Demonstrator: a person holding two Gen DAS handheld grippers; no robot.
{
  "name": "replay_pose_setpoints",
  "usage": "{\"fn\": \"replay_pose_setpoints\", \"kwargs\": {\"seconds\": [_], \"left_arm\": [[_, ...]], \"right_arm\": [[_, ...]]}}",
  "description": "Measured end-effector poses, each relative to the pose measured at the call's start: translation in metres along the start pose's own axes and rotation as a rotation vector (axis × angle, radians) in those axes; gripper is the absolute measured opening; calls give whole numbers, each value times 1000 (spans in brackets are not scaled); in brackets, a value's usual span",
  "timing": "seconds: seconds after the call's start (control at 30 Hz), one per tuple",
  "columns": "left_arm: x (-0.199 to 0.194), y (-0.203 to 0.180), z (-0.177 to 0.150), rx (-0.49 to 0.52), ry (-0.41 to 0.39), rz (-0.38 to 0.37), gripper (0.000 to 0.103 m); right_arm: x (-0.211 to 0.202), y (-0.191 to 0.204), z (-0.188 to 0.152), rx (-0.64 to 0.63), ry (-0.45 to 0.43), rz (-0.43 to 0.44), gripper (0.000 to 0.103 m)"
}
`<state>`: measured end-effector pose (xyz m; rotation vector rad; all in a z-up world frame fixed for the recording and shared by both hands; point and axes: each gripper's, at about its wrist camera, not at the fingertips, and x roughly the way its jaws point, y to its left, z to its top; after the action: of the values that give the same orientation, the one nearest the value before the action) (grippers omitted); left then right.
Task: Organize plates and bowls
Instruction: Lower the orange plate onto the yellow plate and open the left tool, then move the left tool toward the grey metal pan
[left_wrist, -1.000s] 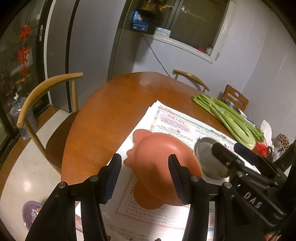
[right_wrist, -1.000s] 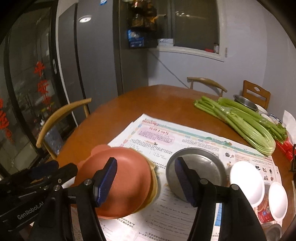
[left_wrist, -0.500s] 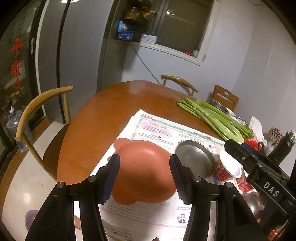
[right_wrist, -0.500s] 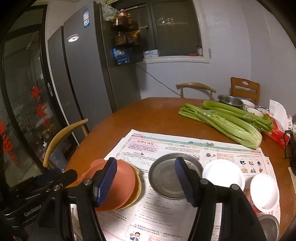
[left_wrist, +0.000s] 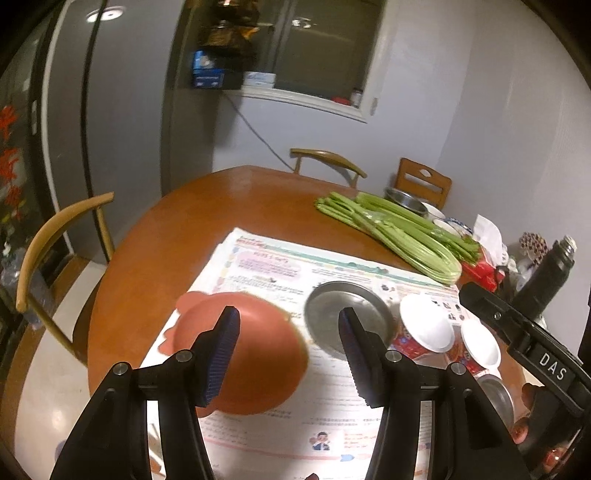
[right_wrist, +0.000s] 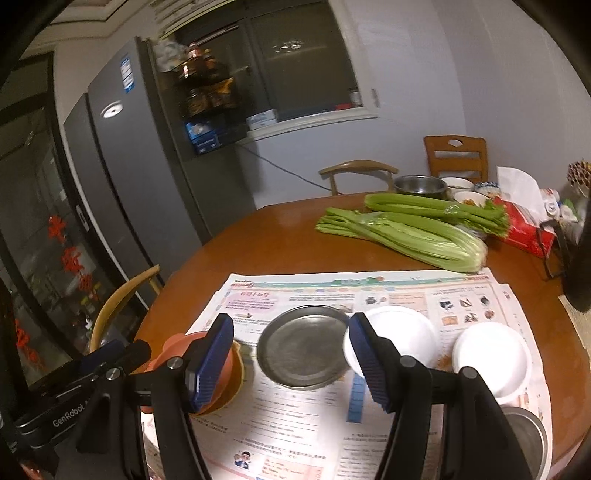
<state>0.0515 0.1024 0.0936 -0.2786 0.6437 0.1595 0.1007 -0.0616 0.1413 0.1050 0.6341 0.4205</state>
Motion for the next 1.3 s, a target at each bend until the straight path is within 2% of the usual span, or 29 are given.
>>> {"fn": "replay_pose_setpoints", "kwargs": {"seconds": [0.17, 0.47, 0.93, 1.3], "left_arm": [[13, -18, 6, 37, 27, -22, 57], [32, -30, 7, 68, 70, -13, 57], [58, -37, 5, 111, 125, 8, 57], [111, -35, 15, 136, 213, 31, 57]], "right_arm": [[-8, -15, -4, 31, 1, -9, 65], [-6, -32, -19, 89, 29, -2, 65], [31, -26, -51, 91, 168, 16, 65], [64, -32, -65, 120, 239, 1, 65]]}}
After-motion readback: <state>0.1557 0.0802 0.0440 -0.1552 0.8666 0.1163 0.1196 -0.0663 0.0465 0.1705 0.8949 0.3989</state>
